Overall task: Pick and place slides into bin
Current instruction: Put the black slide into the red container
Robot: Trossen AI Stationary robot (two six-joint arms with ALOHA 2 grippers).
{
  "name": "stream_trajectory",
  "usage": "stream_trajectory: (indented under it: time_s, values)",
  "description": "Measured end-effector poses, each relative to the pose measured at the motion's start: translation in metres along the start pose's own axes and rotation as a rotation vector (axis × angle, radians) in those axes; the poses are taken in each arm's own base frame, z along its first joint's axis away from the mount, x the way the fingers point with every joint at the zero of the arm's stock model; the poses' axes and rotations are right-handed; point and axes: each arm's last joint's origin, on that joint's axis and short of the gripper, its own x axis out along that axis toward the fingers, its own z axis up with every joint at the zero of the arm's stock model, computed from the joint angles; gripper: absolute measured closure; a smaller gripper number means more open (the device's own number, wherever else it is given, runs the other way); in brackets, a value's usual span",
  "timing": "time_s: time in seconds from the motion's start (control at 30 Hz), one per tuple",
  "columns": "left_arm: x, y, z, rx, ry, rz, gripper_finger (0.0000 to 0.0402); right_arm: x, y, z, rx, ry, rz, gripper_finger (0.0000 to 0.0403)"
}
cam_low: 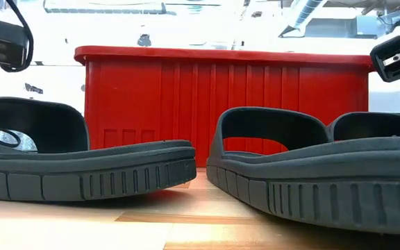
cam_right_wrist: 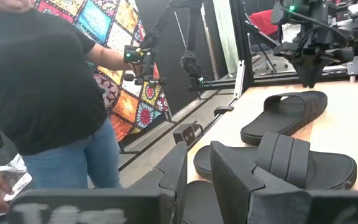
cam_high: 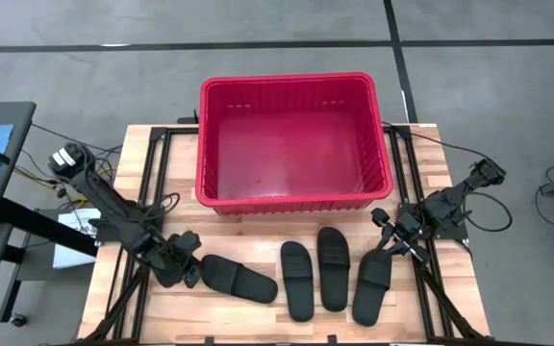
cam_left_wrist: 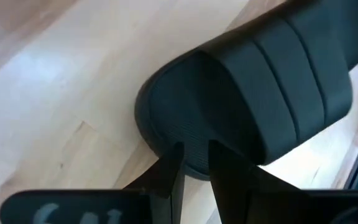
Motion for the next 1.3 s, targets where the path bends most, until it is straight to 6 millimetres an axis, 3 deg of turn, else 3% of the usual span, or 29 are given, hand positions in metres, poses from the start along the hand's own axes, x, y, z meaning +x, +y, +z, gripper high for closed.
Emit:
stream_trajectory:
  time_s: [0.5, 0.83, 1.07, 1.3]
  values:
    - [0.018, -0.023, 0.011, 0.009, 0.056, 0.192, 0.0340, 0.000, 0.000, 0.000, 0.000, 0.000, 0.000, 0.0340]
    - [-0.009, -0.051, 0.023, 0.045, 0.030, 0.236, 0.0340, 0.000, 0.000, 0.000, 0.000, 0.000, 0.000, 0.0340]
    - [-0.017, -0.044, 0.024, 0.068, 0.056, 0.352, 0.0340, 0.000, 0.000, 0.000, 0.000, 0.000, 0.000, 0.0340]
    - [-0.017, -0.044, 0.023, 0.063, 0.078, 0.355, 0.0340, 0.000, 0.000, 0.000, 0.000, 0.000, 0.000, 0.0340]
